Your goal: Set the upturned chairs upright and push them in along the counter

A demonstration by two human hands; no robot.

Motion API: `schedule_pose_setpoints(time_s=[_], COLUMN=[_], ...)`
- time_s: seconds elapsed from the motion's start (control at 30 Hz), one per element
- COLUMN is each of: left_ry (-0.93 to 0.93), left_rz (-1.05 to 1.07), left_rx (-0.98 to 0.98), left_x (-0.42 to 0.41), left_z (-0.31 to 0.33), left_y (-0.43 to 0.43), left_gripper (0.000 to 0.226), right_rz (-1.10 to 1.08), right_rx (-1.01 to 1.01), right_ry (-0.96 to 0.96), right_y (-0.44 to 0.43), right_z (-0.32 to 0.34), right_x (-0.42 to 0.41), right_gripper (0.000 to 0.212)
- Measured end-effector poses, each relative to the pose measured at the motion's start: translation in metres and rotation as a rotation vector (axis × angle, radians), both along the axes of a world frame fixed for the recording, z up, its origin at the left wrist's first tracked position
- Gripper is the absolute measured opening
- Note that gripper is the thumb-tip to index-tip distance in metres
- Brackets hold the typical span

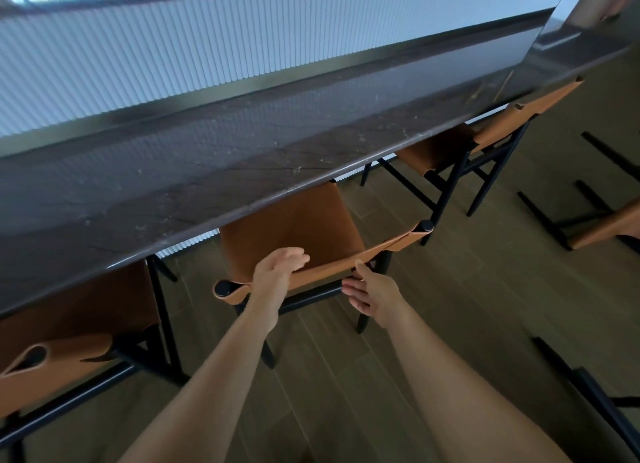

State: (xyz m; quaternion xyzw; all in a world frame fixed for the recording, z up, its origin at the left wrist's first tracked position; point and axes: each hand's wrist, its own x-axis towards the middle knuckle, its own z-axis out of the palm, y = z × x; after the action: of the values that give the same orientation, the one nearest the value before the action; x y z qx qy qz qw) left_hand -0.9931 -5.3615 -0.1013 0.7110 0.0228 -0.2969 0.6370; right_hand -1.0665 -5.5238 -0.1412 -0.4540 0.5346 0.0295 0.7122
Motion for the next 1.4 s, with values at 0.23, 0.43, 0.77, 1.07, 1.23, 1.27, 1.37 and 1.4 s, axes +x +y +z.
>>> schedule_pose_setpoints(time_s=[0.23,0.43,0.77,1.07,1.23,1.27,1.37,1.4], left_ry=[0.592,0.704,0.632,0.614,0.615,0.613,0.605,0.603], left_rz=[0.314,0.547,0.757,0.869,0.879,0.877,0.874,0.871], left_rx=[-0.115,-0.332,-0.239,-0.202,-0.211,-0.218,-0.237,-0.249], left_x=[-0.026,-0.01,0.017,0.044,0.059,0.063,0.079,0.085], left_z=[-0.006,-0.019,-0.038,-0.04,-0.036,-0.035,-0.026,-0.021], left_y=[0.016,0.003,-0.034,-0.036,-0.035,-0.035,-0.037,-0.038], left_gripper=[0.039,0.066,0.033,0.022,0.024,0.022,0.02,0.021], right_rz=[-0.117,-0.11,-0.043,-0.038,-0.123,-0.142,-0.164,-0.167], right_rx=[0.136,0.213,0.281,0.329,0.341,0.344,0.32,0.307], right_ry=[-0.074,-0.132,-0.036,-0.104,-0.103,-0.097,-0.094,-0.098], right_y=[-0.014,-0.039,-0.083,-0.091,-0.093,-0.094,-0.095,-0.096], right_z=[-0.002,-0.002,-0.002,-0.005,0.004,0.007,0.016,0.021], right_x=[-0.005,0.023,0.053,0.071,0.089,0.094,0.11,0.115], right_gripper=[0.041,0.049,0.03,0.019,0.023,0.024,0.029,0.027])
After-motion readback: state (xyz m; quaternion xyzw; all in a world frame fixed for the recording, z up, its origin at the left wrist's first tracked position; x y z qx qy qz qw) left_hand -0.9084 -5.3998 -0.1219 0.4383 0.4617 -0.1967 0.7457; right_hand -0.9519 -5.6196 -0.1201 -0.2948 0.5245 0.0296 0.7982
